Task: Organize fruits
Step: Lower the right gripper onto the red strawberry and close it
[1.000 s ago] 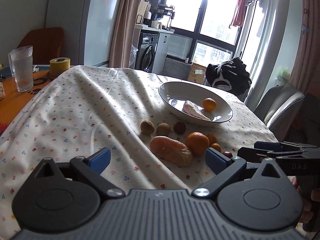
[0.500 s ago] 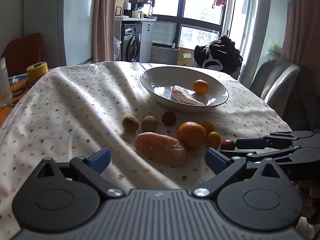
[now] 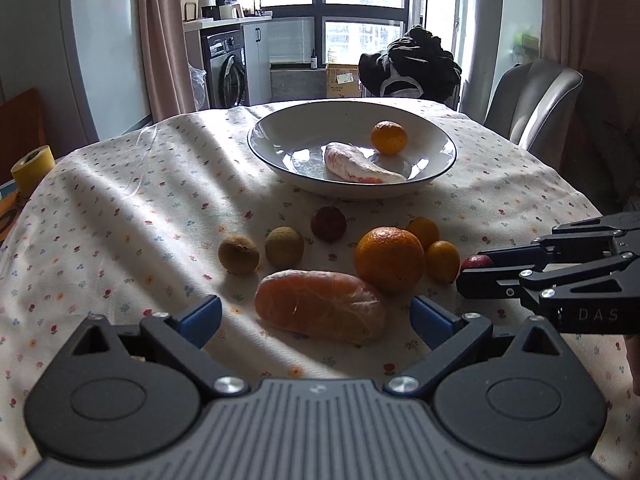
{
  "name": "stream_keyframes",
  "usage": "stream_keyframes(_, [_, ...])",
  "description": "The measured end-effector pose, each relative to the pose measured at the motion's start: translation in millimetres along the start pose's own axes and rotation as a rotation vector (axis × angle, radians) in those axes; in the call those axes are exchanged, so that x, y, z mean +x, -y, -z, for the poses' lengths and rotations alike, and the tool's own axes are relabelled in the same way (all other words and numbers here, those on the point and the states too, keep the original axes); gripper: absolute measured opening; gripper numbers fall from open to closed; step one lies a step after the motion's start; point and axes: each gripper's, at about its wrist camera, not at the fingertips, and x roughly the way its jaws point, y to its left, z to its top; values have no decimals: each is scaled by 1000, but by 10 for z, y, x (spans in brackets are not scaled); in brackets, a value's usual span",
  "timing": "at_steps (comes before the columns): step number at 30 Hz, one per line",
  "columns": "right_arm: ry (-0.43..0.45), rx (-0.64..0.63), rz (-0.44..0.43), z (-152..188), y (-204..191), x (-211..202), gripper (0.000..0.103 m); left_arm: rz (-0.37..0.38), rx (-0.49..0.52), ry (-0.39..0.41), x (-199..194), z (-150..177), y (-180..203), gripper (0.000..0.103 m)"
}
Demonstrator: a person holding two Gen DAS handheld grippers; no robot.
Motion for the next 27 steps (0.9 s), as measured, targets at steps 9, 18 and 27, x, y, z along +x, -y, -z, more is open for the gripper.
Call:
stream_keyframes(9, [3, 1, 6, -1, -9, 10, 27, 13, 118, -4, 139, -2, 13, 96])
stream_keyframes(18, [5, -4, 10, -12, -20, 19, 22, 110, 89, -7, 189, -36, -106, 84])
stream_keyframes(27, [10, 2, 4, -9, -11, 1, 21, 97, 92, 20, 115, 12, -64, 70])
